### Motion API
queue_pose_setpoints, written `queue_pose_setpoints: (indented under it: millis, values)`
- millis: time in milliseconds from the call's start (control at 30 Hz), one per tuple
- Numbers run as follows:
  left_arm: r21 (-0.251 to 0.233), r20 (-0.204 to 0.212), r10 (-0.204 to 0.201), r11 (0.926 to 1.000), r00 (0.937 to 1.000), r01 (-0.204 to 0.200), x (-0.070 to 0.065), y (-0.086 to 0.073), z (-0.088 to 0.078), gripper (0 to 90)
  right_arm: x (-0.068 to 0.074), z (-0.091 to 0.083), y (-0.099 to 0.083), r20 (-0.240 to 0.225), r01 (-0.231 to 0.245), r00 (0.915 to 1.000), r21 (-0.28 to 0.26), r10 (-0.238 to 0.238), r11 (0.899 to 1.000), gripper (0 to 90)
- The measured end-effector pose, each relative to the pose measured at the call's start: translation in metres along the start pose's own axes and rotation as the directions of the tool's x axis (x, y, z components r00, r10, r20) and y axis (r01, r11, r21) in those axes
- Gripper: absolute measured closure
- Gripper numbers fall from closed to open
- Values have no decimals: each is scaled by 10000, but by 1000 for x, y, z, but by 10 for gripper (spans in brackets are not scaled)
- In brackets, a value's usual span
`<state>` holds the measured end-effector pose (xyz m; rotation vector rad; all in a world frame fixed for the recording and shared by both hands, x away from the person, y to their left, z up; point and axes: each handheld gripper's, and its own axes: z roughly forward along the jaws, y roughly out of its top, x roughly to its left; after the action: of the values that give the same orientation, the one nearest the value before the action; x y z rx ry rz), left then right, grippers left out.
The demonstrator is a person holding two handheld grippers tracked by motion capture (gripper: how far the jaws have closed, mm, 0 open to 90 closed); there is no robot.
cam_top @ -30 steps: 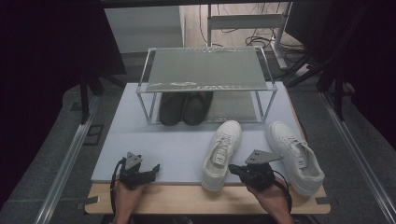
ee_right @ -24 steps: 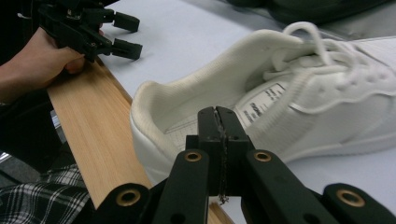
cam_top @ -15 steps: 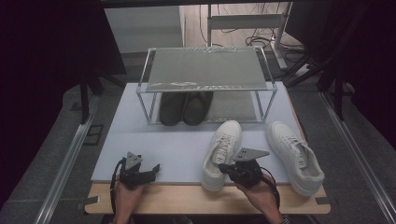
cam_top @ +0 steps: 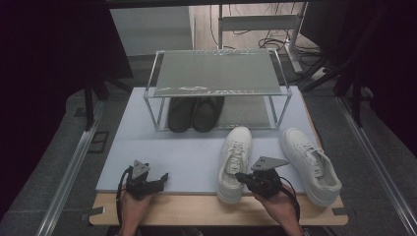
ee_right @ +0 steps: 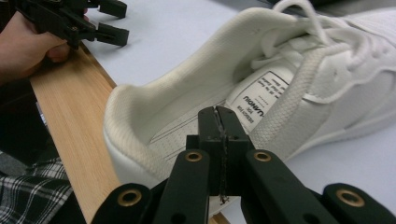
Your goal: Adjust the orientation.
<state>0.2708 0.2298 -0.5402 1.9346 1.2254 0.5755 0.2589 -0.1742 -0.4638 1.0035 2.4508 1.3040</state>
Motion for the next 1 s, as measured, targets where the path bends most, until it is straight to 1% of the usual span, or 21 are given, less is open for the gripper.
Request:
queue_pose_setpoints:
  millis: [367,500,667,733,800,1000]
  values:
    - [1,-7,-8,10000,10000,8,0,0,0,126,-12,-13,-7,318,-109,9994,55,107,9999,898]
    - [2,-14,-1,10000,10000,1,0,0,0,126,-19,-18,-10,474,-241,9986,19,240,9997,899]
    - [4,-10,-3,10000,10000,3,0,0,0,126,-26,-26,-14,791,-378,9962,43,373,9993,899]
    - [4,-15,0,10000,10000,0,0,0,0,126,-29,-28,-14,997,-392,9943,78,382,9992,899]
    - [3,-14,1,10000,10000,-1,0,0,0,126,-32,-30,-15,1067,-460,9933,88,448,9989,898]
    - [3,-11,-5,10000,10000,5,0,0,0,126,-30,-34,-13,1093,-529,9927,170,508,9985,895]
